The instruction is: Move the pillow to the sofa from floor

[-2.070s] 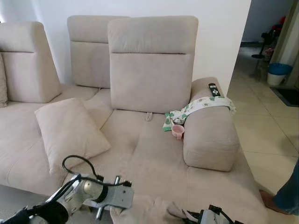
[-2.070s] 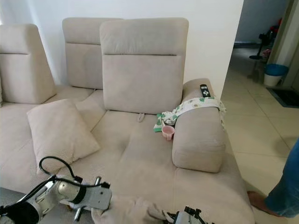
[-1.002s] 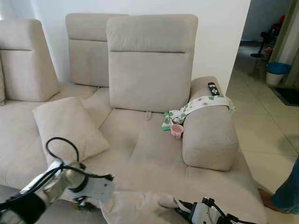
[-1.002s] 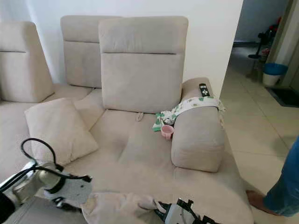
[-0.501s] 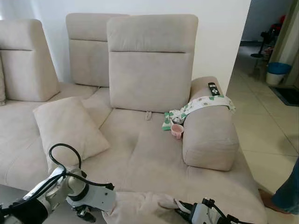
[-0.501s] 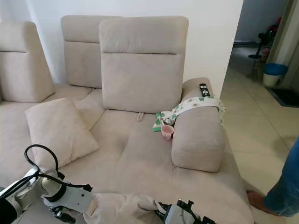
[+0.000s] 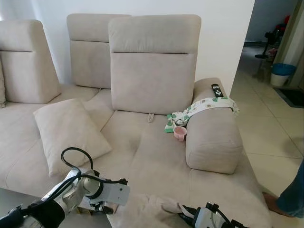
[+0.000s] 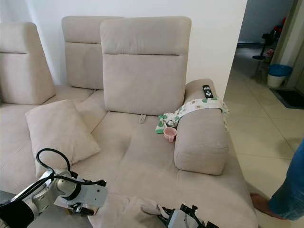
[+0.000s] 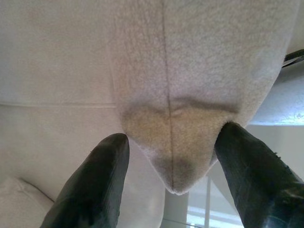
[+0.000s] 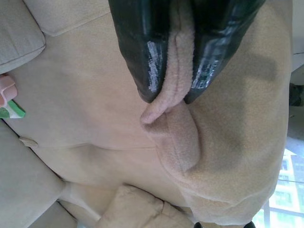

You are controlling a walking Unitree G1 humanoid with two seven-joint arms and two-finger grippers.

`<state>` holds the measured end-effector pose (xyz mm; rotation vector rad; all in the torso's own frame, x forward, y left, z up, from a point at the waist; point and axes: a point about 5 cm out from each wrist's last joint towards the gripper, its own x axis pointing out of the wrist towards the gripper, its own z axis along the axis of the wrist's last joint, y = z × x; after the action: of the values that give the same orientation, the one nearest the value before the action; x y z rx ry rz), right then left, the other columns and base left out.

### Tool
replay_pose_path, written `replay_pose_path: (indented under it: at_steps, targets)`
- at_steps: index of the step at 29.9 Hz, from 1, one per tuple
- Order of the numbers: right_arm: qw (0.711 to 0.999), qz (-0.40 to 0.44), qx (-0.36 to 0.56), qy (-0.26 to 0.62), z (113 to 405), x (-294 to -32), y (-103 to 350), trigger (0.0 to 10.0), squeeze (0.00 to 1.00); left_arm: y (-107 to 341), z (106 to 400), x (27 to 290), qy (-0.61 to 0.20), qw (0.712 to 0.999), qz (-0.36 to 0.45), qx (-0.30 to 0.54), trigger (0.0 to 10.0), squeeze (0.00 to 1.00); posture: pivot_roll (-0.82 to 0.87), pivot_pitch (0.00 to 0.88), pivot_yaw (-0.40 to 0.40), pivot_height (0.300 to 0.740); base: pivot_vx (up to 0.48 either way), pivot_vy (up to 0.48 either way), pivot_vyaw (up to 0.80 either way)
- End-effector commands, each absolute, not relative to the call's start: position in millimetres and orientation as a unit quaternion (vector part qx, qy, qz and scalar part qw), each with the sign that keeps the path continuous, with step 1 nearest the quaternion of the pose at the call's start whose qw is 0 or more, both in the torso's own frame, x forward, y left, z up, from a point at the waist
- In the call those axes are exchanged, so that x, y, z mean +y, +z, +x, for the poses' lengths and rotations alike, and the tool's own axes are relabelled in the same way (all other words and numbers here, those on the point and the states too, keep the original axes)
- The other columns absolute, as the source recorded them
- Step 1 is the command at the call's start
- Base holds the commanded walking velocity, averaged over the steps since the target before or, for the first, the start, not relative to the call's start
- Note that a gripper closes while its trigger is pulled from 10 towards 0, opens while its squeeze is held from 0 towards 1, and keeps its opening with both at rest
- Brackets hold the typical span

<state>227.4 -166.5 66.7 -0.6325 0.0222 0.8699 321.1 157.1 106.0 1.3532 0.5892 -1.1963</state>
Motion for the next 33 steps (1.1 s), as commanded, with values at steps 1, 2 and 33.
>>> replay_pose_path:
  at_steps: [1, 2, 33]
  targets:
    - [0.858, -0.304, -0.020, 0.415, 231, -159, 77, 10.0, 0.00, 103, 322, 161, -0.494, 0.577, 0.595, 0.263, 10.0, 0.00, -0.04, 0.000, 0.040, 0.550, 0.000, 0.000, 0.00]
    - [0.858, -0.303, -0.020, 0.415, 231, -158, 77, 10.0, 0.00, 101, 321, 162, -0.496, 0.573, 0.595, 0.269, 10.0, 0.00, -0.04, 0.000, 0.040, 0.550, 0.000, 0.000, 0.00]
    - [0.871, -0.301, -0.084, 0.379, 242, -151, 100, 10.0, 0.00, 132, 320, 159, -0.511, 0.539, 0.628, 0.232, 10.0, 0.00, -0.04, 0.000, 0.026, 0.550, 0.000, 0.000, 0.00]
